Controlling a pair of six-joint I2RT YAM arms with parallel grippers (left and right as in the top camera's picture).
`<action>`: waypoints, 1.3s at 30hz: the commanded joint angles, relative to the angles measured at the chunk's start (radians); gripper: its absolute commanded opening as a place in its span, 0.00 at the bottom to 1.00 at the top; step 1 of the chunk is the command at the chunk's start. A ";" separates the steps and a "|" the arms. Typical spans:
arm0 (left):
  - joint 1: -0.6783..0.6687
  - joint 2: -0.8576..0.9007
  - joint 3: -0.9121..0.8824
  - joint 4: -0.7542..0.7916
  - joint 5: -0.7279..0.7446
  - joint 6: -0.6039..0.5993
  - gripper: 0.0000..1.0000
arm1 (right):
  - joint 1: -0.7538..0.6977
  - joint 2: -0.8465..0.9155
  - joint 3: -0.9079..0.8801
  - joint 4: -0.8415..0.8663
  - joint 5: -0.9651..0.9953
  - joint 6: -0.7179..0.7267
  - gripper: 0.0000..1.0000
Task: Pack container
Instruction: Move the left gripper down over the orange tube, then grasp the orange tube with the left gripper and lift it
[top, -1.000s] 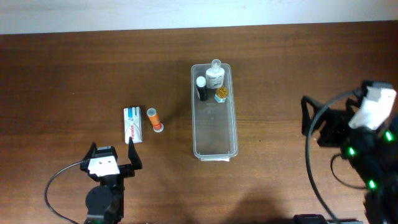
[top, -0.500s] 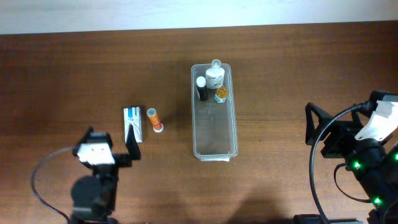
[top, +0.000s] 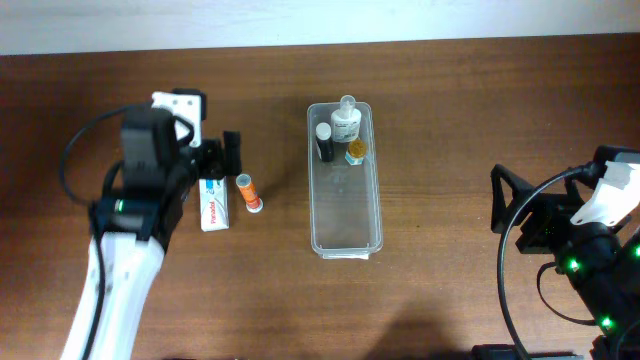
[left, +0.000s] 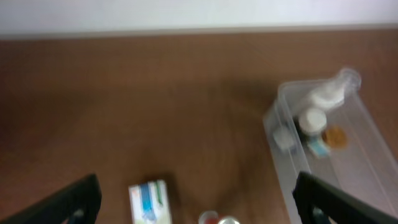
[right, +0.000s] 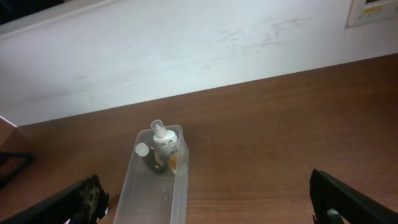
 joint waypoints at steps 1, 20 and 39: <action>0.000 0.102 0.067 -0.066 0.111 -0.002 0.99 | -0.005 0.000 0.007 0.003 -0.009 -0.010 0.98; -0.038 0.202 0.066 -0.231 0.107 -0.003 0.73 | -0.005 0.000 0.007 0.003 -0.009 -0.010 0.98; -0.135 0.310 0.066 -0.213 -0.116 -0.015 0.42 | -0.005 0.000 0.007 0.003 -0.009 -0.010 0.98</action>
